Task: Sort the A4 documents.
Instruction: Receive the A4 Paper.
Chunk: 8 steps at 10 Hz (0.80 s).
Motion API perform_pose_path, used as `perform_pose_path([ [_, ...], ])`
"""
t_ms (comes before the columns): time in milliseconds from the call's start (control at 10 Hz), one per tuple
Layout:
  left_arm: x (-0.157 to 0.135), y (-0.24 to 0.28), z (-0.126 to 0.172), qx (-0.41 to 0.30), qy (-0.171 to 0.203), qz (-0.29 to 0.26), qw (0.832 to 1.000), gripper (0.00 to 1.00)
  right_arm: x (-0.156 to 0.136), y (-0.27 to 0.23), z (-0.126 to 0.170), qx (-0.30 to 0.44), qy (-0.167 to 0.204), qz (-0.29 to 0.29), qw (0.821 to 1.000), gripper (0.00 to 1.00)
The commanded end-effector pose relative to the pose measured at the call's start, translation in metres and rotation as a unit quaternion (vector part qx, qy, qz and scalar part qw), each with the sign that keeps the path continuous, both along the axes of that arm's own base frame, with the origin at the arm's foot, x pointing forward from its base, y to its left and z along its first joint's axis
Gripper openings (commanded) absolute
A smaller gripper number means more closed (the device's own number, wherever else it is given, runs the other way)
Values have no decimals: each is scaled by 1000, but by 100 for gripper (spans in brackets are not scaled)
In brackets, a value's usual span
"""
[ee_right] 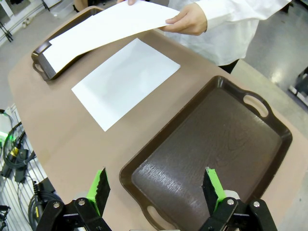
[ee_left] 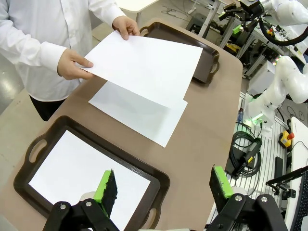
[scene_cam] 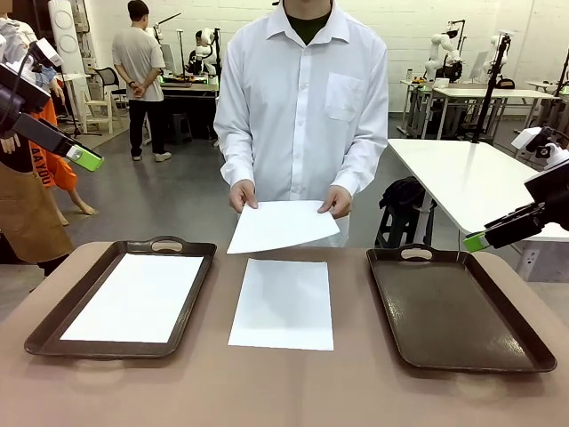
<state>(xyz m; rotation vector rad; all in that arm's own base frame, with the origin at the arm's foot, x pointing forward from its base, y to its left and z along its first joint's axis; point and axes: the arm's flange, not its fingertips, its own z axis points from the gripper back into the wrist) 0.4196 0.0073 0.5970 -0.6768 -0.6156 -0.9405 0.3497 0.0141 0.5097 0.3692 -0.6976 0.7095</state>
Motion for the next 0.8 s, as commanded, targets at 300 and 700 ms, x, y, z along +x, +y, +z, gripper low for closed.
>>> perform_pose_path([
  [300,0,0,0,2,0,-2,1000,100,2,-1,-3,8,1,7,1000,100],
  [700,0,0,0,2,0,-2,1000,100,2,-1,-3,8,1,7,1000,100],
])
